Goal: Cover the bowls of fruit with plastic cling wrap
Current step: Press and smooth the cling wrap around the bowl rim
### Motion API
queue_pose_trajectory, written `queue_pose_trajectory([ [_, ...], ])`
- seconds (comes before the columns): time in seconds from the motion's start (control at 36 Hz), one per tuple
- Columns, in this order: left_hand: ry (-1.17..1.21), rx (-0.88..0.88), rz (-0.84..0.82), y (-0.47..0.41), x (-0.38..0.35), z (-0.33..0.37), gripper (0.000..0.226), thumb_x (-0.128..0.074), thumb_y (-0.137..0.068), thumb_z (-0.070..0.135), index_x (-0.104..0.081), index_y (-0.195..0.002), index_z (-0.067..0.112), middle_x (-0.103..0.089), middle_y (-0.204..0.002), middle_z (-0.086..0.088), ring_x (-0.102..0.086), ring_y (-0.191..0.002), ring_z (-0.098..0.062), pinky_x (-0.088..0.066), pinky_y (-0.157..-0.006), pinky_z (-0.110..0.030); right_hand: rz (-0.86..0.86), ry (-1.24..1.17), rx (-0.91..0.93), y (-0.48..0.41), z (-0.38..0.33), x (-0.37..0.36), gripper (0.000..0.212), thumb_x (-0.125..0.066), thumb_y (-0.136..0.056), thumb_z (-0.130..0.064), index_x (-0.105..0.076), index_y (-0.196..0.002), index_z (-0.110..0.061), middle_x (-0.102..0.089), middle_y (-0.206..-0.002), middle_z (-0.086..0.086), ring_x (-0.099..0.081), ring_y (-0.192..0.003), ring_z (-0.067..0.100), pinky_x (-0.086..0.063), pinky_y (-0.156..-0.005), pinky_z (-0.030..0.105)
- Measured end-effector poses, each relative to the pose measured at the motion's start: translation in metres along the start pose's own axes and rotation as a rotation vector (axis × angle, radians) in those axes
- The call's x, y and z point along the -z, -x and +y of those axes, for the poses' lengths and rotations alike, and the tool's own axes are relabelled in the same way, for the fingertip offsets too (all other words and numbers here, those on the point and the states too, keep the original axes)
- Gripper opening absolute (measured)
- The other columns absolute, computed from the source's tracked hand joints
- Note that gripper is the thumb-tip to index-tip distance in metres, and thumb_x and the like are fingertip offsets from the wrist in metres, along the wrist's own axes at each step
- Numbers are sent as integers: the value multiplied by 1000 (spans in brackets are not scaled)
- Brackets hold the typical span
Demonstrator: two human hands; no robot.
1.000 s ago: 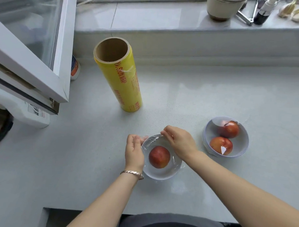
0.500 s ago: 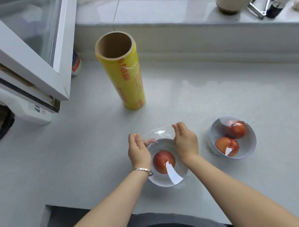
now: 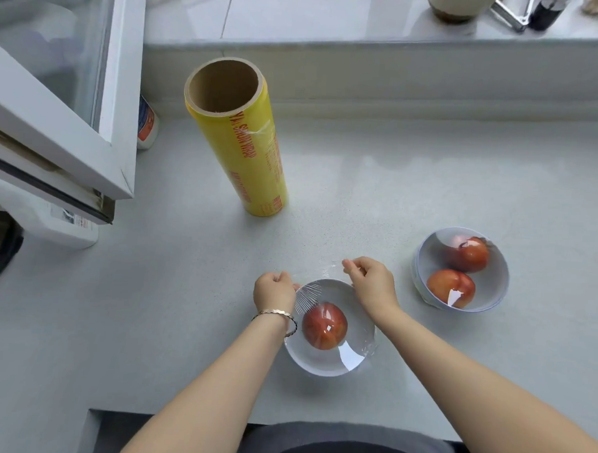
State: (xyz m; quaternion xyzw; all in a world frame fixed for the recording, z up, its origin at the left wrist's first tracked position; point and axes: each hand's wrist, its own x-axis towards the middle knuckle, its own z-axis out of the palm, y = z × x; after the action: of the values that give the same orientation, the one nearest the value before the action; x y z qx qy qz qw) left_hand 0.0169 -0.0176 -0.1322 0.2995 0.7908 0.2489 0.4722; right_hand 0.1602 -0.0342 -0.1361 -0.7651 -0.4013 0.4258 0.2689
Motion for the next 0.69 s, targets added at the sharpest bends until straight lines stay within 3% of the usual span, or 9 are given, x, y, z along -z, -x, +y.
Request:
queue_pose_trajectory([
  [0.11, 8, 37, -57, 1, 4, 3, 21, -47, -87, 2, -51, -66, 3, -52, -52, -1, -47, -47, -9, -36, -40, -14, -63, -63, -66, 0, -1, 4, 30, -50, -94, -30, -66, -77, -12, -50, -56, -4, -51, -62, 14, -36, -57, 26],
  [0.19, 116, 121, -137, -1, 10, 5, 26, -49, -86, 1, -49, -61, 8, -52, -40, 2, -48, -47, -17, -41, -49, -21, -111, -117, -114, 1, -4, 8, 52, -39, -98, -35, -66, -81, 6, -46, -50, -11, -44, -52, 10, -34, -55, 25],
  [0.25, 39, 114, -163, -4, 16, 8, 20, -47, -88, 3, -51, -68, 6, -54, -50, -2, -47, -49, -17, -41, -45, -18, -178, -105, -147, -1, -5, 13, 62, -35, -97, -43, -64, -82, 9, -49, -52, -10, -43, -53, 13, -34, -58, 27],
  [0.31, -84, 64, -140, -5, 20, 9, 11, -47, -88, 7, -55, -92, 3, -59, -70, -5, -54, -62, -22, -45, -59, -22, -274, -67, -169, -2, -6, 18, 54, -41, -92, -50, -66, -80, -4, -55, -62, -6, -45, -58, 12, -37, -61, 25],
  [0.39, -361, -150, -57, -1, 26, 7, 35, -50, -89, 11, -46, -123, 3, -46, -123, -17, -51, -107, -34, -38, -91, -31, -391, -20, -165, -2, -5, 27, 42, -59, -82, -51, -66, -79, -10, -53, -67, -2, -46, -59, 9, -36, -61, 21],
  [0.47, -545, -609, -14, 22, 30, 6, 39, -60, -84, 10, -52, -120, -3, -38, -133, -24, -36, -125, -39, -28, -106, -38, -460, -2, -101, -3, -9, 33, 27, -72, -77, -37, -59, -69, -15, -51, -64, -2, -45, -57, 8, -35, -59, 19],
  [0.53, -679, -785, -119, 37, 31, 2, 51, -66, -83, 25, -51, -124, -1, -36, -140, -24, -32, -131, -37, -24, -110, -40, -464, 41, -64, -5, -13, 36, 21, -75, -75, -28, -60, -65, -17, -52, -61, -3, -45, -56, 7, -35, -56, 17],
  [0.61, -961, -771, -322, 54, 30, -5, 91, -57, -78, 61, -22, -145, 9, -7, -156, -11, -6, -144, -25, -5, -116, -35, -472, 156, -16, -7, -21, 37, 21, -75, -75, -20, -60, -61, -20, -52, -57, -5, -42, -52, 7, -31, -48, 14],
  [0.69, -1072, -602, -345, 64, 26, -17, 128, -62, -61, 75, 10, -147, 11, 18, -155, -8, 16, -143, -22, 7, -116, -40, -486, 270, 29, -8, -27, 39, 12, -74, -75, -20, -65, -68, -16, -58, -60, -6, -46, -54, 5, -34, -50, 16],
])
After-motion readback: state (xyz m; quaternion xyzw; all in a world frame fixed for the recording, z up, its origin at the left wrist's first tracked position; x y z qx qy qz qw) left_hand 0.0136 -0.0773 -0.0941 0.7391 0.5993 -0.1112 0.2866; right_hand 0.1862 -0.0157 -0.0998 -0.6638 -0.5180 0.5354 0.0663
